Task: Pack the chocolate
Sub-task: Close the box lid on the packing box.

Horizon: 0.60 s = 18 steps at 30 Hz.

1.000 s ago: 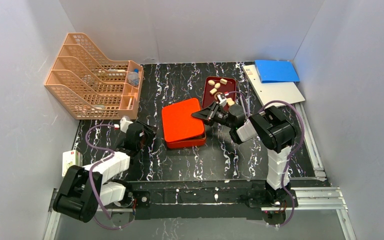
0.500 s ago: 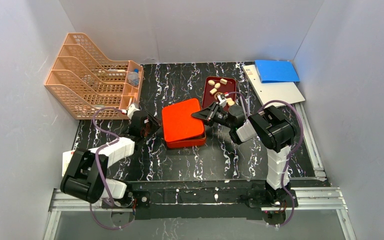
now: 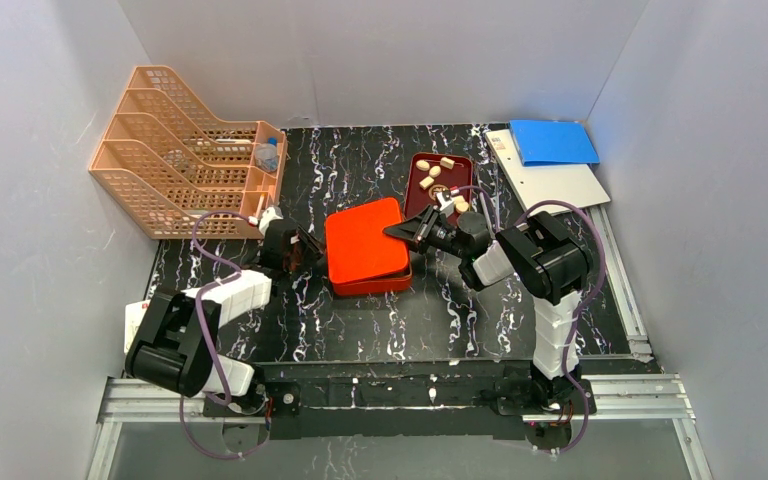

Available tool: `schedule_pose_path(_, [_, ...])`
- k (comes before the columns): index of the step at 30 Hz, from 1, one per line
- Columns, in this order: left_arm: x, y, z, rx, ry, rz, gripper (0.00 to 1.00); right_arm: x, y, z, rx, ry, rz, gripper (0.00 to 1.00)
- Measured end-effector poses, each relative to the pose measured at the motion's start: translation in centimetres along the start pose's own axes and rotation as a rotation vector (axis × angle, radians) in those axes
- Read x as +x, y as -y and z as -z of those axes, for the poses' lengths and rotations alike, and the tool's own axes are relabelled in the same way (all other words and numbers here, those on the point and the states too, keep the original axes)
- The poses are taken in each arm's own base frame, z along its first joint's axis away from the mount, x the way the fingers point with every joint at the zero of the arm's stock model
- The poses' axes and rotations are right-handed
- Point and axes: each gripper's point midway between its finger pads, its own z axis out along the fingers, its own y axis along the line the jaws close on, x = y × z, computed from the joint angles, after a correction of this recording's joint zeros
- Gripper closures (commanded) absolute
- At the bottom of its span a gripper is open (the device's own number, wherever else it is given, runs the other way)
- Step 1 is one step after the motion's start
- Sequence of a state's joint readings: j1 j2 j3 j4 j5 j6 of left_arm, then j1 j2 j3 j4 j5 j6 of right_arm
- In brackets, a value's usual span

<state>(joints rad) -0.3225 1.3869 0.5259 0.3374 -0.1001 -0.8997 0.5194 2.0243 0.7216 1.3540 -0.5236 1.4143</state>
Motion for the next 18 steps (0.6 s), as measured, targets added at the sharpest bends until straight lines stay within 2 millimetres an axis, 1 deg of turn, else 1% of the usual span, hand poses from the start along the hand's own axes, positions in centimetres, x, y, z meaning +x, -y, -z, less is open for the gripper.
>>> schedule_pose_path(4, [-0.29, 0.45, 0.00, 0.011, 0.003, -0.006, 0.66, -0.06, 0.00, -0.01, -0.001, 0.004, 0.005, 0.75])
schedule_pose_path(6, [-0.31, 0.55, 0.01, 0.014, 0.002, -0.008, 0.66, -0.12, 0.06, -0.03, 0.001, 0.007, 0.009, 0.70])
schedule_pose_path(8, [-0.25, 0.57, 0.01, 0.016, -0.001, -0.008, 0.66, -0.14, 0.20, -0.03, 0.007, 0.009, 0.011, 0.66])
schedule_pose_path(11, [-0.09, 0.58, -0.05, 0.018, -0.008, -0.008, 0.66, -0.20, 0.57, -0.04, 0.020, 0.012, 0.016, 0.64])
schedule_pose_path(15, [0.36, 0.39, -0.27, 0.015, -0.026, -0.010, 0.66, -0.23, 0.71, -0.05, 0.025, 0.015, 0.022, 0.55])
schedule_pose_path(18, [0.54, 0.35, -0.38, 0.015, -0.034, -0.010, 0.66, -0.24, 0.86, -0.05, 0.030, 0.015, 0.027, 0.54])
